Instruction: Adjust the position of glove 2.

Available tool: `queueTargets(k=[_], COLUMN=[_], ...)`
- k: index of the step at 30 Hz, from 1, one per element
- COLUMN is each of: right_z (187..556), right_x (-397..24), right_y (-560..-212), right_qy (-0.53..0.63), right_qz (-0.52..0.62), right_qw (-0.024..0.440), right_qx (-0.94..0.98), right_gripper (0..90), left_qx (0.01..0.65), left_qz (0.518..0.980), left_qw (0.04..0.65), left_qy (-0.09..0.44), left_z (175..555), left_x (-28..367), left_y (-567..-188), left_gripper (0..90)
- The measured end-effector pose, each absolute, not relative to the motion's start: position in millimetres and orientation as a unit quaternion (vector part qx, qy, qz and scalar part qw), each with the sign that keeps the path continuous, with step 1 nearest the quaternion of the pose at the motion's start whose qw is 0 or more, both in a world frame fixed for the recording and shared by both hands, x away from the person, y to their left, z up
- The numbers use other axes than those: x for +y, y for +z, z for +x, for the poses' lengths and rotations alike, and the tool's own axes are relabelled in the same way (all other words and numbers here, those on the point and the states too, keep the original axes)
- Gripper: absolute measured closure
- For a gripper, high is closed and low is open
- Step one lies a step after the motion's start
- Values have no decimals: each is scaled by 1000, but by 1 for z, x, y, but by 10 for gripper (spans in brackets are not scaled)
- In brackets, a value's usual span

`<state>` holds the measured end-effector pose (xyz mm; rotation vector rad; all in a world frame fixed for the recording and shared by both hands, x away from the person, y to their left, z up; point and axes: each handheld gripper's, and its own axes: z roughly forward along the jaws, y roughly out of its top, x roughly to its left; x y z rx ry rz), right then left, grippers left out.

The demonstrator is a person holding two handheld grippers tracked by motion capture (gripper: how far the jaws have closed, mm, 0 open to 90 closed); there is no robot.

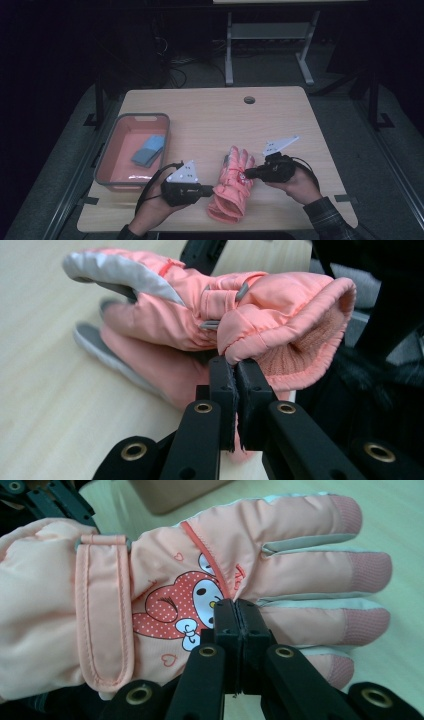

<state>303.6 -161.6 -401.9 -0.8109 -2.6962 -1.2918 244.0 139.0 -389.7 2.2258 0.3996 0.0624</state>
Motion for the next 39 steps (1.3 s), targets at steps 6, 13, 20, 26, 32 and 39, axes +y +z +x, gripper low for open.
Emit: queueTargets(k=[6, 13, 20, 26, 32, 39], right_z=[307, 310, 314, 311, 315, 322], right_x=[-151, -148, -155, -164, -158, -145], right_y=[-420, -426, -424, -409, -404, -420], right_qy=[-388, -382, -398, -430, -452, -420], right_qz=[-260, -271, -281, -290, -293, -287], right_qw=[13, -5, -1, -9, -37, -29], right_qx=[-884, -883, -873, -855, -842, -860], right_gripper=[892, 891, 812, 751, 900, 900], left_qx=[170, 185, 200, 210, 222, 228], left_qz=[897, 901, 890, 882, 874, 875], left_qw=[405, 388, 405, 418, 428, 427], left_qy=[37, 64, 63, 55, 60, 26], left_z=[249, 266, 273, 270, 280, 305], left_x=[137, 136, 142, 154, 156, 132], left_y=[-402, -406, -400, -384, -373, -373], left_gripper=[841, 858, 797, 580, 489, 281])
